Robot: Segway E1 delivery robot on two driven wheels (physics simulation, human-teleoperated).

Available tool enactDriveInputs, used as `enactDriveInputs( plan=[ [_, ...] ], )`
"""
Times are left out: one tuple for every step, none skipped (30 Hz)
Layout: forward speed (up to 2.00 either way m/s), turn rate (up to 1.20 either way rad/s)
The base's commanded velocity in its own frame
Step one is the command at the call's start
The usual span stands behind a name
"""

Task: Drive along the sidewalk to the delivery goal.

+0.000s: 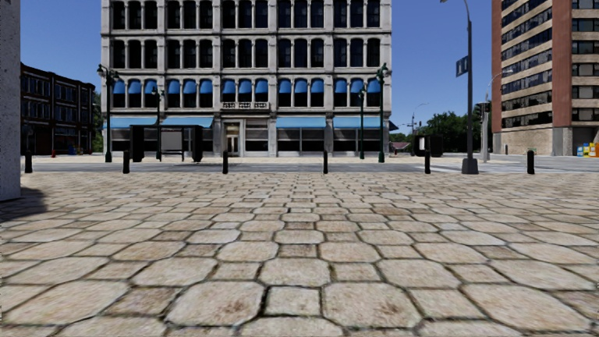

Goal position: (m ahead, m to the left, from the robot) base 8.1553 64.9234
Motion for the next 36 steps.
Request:
enactDriveInputs(
  plan=[
    [2.00, 0.00],
    [2.00, 0.00],
    [2.00, 0.00],
    [2.00, 0.00],
    [2.00, 0.00],
    [2.00, 0.00],
    [2.00, 0.00],
    [2.00, 0.00],
    [2.00, 0.00],
    [2.00, 0.00],
    [2.00, 0.00],
    [2.00, 0.00],
    [2.00, 0.00],
    [2.00, 0.00],
    [2.00, 0.00],
    [2.00, 0.00],
    [2.00, 0.00],
    [2.00, 0.00],
    [2.00, 0.00],
    [2.00, 0.00],
    [2.00, 0.00],
    [2.00, 0.00],
    [2.00, 0.00],
    [2.00, 0.00],
    [2.00, 0.00],
    [2.00, 0.00],
    [2.00, 0.00],
    [2.00, 0.00],
    [2.00, 0.00],
    [2.00, 0.00],
    [2.00, 0.00],
    [2.00, 0.00],
    [2.00, 0.00],
    [2.00, 0.00],
    [2.00, 0.00],
    [2.00, 0.00]
  ],
)
